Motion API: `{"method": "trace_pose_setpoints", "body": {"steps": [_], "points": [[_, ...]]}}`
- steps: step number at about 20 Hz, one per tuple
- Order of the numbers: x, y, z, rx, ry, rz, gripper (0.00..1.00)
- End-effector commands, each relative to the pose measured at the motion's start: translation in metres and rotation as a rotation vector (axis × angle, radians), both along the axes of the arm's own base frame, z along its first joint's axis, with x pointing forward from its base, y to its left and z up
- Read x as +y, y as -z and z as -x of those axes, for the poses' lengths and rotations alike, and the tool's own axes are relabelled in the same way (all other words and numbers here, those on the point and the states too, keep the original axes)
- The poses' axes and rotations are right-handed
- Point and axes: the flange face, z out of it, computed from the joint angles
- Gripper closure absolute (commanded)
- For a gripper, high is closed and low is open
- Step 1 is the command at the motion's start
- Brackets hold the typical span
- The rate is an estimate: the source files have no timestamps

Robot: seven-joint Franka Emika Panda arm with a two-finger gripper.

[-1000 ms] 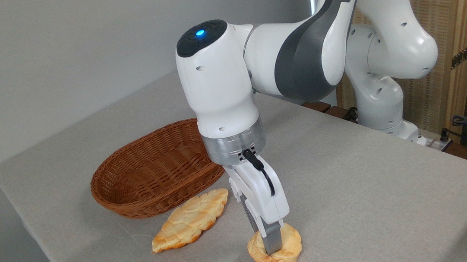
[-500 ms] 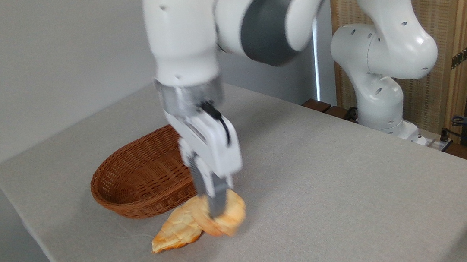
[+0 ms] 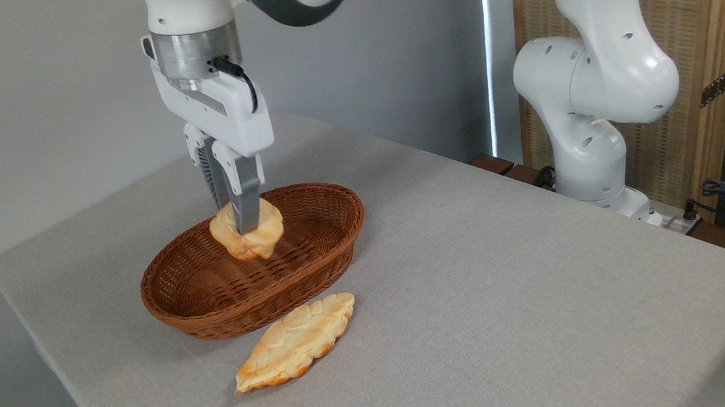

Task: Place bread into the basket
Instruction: 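Lower the bun into the basket and open the gripper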

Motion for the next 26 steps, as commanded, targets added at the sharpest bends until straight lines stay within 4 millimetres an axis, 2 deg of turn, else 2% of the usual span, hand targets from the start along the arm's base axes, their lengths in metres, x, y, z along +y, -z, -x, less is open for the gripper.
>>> {"method": "trace_pose_setpoints", "body": {"steps": [1, 8, 16, 18, 19, 20, 21, 23, 26], "points": [[-0.028, 0.005, 0.005, 0.025, 0.000, -0.003, 0.00], [-0.037, -0.004, 0.001, 0.005, 0.019, 0.008, 0.00], [-0.029, -0.003, -0.001, 0.020, 0.009, 0.002, 0.00], [-0.017, 0.013, -0.002, 0.102, -0.003, -0.015, 0.00], [-0.001, 0.018, -0.006, 0.125, -0.029, -0.019, 0.00], [0.019, 0.017, -0.012, 0.125, -0.063, -0.014, 0.00], [0.031, 0.015, -0.014, 0.119, -0.083, -0.009, 0.00], [0.043, -0.005, -0.016, 0.085, -0.107, 0.003, 0.00], [0.069, -0.010, -0.022, 0.075, -0.153, 0.008, 0.00]]}}
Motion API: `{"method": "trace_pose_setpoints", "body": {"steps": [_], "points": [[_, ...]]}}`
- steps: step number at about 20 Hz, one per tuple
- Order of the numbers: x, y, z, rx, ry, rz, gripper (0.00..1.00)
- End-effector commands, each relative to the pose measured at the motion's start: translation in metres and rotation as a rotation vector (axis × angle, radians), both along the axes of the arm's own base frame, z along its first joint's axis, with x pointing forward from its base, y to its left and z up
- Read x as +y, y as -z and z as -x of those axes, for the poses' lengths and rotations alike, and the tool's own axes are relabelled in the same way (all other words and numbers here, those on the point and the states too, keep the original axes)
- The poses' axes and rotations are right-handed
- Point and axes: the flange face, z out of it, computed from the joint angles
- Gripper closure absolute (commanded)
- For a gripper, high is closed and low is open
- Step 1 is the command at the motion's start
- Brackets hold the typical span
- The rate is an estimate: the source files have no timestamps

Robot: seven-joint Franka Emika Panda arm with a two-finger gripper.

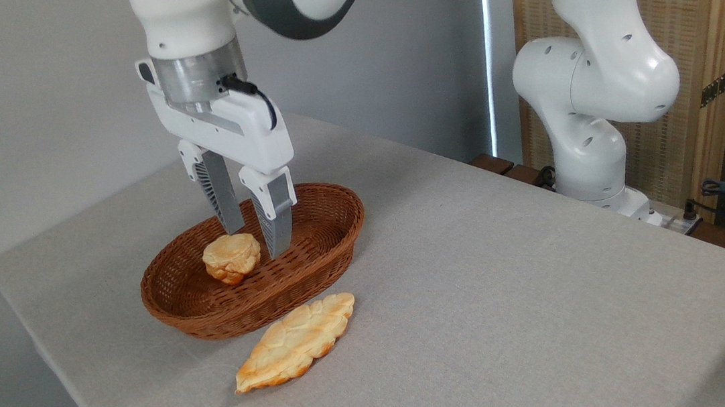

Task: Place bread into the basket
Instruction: 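Lower the bun into the basket and open the gripper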

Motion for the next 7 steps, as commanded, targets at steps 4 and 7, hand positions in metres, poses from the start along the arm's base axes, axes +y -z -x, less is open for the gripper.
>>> {"method": "trace_pose_setpoints", "body": {"steps": [4, 7], "points": [[0.025, -0.019, -0.001, -0.006, -0.008, -0.001, 0.00], [0.028, -0.020, -0.001, -0.010, 0.018, -0.003, 0.00]]}}
